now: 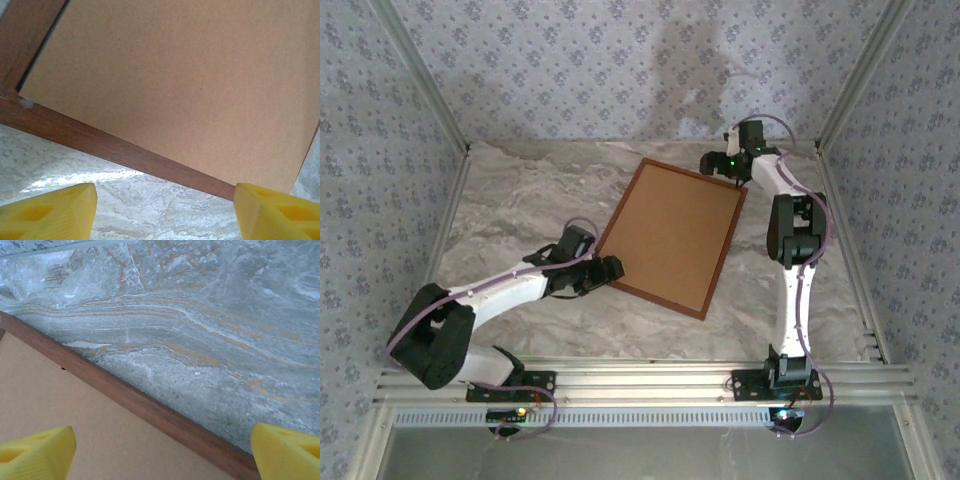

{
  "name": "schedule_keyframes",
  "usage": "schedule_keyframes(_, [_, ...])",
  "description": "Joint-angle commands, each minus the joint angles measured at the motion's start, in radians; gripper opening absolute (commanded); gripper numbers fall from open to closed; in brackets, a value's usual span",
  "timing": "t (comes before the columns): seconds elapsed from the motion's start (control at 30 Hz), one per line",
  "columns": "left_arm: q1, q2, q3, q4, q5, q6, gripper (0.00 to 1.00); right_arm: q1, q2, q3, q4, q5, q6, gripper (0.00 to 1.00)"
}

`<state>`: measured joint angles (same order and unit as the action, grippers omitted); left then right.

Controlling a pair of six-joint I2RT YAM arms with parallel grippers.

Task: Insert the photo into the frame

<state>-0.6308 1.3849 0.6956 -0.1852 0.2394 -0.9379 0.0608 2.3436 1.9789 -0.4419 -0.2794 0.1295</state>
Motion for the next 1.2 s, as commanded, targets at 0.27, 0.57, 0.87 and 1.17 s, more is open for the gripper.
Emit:
schedule_keyframes(0.27, [-0.005, 0.069, 0.041, 0.081, 0.035, -0.042, 0.69, -0.057, 0.114, 0.147, -0.175, -0.151, 0.053, 0.89])
schedule_keyframes(0.57, [-0.002, 0.111, 0.039, 0.14, 0.052, -0.047, 0.65, -0.059, 0.173, 0.229, -0.294, -0.171, 0.045, 0.86])
schedule_keyframes(0.87, [0.002, 0.167, 0.039, 0.178, 0.063, -0.042, 0.64, -0.057, 0.177, 0.224, -0.32, -0.198, 0.034, 0.81])
schedule_keyframes(1.17, [0.016, 0.196, 0.024, 0.286, 0.077, -0.102, 0.63, -0.036, 0.127, 0.11, -0.382, -0.224, -0.032, 0.73])
